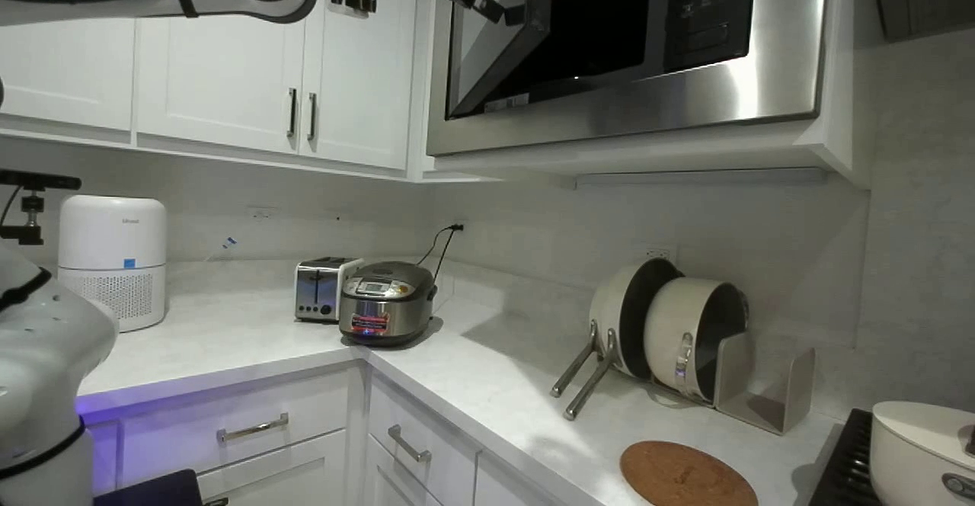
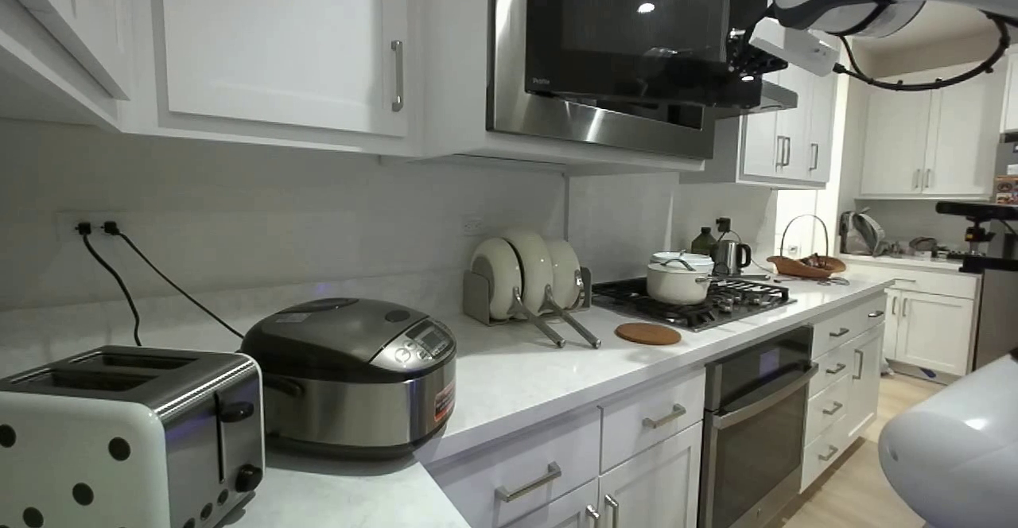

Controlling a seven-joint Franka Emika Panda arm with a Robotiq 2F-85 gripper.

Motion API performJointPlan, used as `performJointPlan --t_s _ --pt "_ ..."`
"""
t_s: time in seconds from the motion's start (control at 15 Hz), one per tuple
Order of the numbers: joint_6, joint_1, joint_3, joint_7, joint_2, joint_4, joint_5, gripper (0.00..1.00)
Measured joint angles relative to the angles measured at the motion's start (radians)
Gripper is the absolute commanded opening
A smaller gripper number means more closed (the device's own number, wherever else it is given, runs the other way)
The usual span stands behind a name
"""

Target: Close the microwave door

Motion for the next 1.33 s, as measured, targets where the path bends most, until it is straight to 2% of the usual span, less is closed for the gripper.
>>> performJointPlan --t_s 0.2,0.73,1.33 --pt "0.000 0.005 0.010 0.000 0.026 0.003 0.002 0.00" --pt "0.012 0.050 0.099 0.000 0.112 0.031 0.007 0.00" --pt "0.045 0.058 0.112 -0.001 0.193 0.121 0.004 0.00"
